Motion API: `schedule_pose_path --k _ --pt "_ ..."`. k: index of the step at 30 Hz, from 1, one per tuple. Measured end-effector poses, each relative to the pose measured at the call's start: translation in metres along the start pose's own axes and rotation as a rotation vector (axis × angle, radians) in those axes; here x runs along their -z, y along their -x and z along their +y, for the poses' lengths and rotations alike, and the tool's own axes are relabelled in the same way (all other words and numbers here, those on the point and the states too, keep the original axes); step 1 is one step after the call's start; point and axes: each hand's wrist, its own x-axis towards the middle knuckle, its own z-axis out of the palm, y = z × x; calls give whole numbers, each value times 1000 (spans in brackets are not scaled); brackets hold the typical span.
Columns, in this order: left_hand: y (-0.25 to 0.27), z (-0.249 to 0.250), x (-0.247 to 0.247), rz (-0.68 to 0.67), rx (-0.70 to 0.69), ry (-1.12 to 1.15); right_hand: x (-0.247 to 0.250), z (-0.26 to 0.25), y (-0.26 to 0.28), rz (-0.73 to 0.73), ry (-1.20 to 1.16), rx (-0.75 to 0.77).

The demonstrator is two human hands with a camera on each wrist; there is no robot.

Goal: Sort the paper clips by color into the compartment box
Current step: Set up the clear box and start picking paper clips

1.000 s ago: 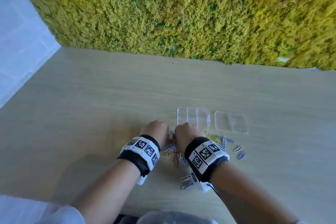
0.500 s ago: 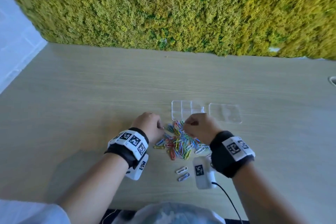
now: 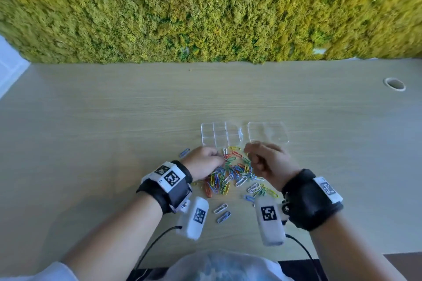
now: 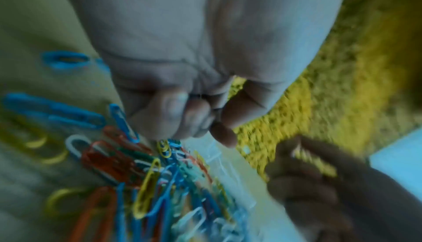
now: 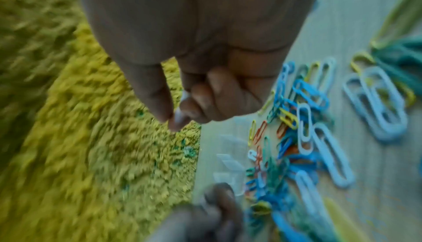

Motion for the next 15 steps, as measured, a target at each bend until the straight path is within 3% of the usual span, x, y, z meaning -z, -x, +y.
schedule_pose_path --k 2,4,6,11,15 --pt "2 5 -8 51 -122 -396 -2 2 6 -4 616 119" --pt "3 9 -16 82 -162 -615 -5 4 8 -4 1215 194" --pt "2 11 -23 116 -160 -730 -7 10 9 -9 1543 224" --pt "-3 13 -35 136 -168 -906 -6 24 4 -36 1622 166" --pt "-1 17 -34 101 -146 -807 -9 24 4 -32 1655 207"
